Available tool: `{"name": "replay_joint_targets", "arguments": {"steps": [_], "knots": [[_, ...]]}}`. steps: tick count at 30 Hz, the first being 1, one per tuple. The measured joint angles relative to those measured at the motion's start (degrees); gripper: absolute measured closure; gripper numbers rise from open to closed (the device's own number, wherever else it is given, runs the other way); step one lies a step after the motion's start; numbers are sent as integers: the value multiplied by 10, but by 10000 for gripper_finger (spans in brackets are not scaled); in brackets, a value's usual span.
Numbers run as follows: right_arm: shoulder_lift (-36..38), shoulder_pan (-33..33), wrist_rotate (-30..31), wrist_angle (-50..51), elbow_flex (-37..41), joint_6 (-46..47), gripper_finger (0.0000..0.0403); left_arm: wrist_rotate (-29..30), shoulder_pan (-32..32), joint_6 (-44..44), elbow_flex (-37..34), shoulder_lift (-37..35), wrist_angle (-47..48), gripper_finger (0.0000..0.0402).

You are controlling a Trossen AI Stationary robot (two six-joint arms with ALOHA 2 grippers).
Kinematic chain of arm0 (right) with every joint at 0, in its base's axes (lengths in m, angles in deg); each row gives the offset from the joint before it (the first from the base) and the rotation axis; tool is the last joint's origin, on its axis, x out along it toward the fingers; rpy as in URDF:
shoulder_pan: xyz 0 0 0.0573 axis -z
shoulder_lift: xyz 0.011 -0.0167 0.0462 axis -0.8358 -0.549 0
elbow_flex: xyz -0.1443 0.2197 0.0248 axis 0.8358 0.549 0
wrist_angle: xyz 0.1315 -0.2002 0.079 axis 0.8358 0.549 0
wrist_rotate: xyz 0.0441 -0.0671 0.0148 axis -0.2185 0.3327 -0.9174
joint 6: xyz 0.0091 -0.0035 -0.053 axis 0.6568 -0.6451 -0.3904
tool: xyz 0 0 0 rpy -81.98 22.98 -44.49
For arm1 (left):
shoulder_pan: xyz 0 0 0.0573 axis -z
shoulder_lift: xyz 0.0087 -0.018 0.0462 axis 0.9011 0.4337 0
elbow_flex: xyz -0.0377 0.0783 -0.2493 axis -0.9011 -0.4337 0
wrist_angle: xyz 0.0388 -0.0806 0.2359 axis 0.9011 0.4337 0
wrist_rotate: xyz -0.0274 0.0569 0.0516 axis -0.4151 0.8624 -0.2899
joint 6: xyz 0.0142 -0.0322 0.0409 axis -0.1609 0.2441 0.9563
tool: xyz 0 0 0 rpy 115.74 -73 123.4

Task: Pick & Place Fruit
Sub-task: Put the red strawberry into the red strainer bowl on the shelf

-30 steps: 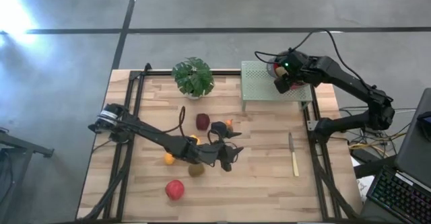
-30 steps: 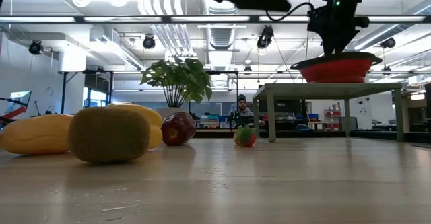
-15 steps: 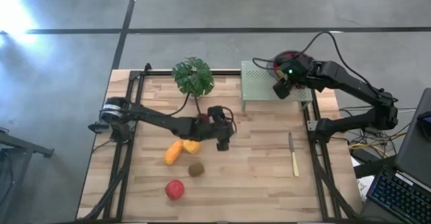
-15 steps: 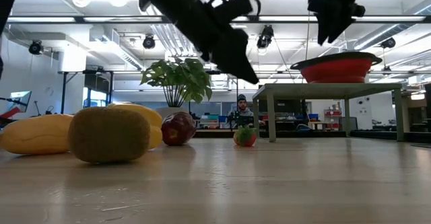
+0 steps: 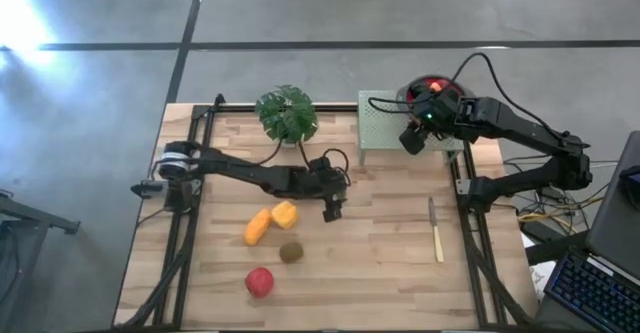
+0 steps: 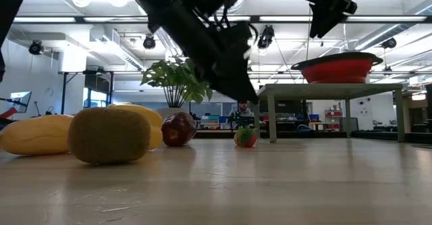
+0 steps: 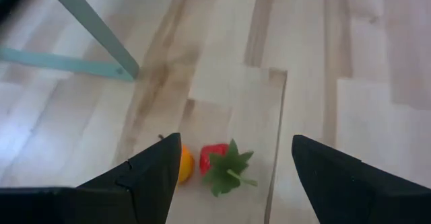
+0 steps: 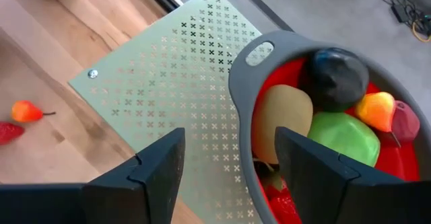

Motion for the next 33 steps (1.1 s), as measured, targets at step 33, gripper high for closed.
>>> {"name": "replay_joint_targets", "arguments": {"steps": [33], "knots": [[4, 0, 13, -1, 0, -5, 202, 3, 8, -14, 0, 107, -71, 156]]}}
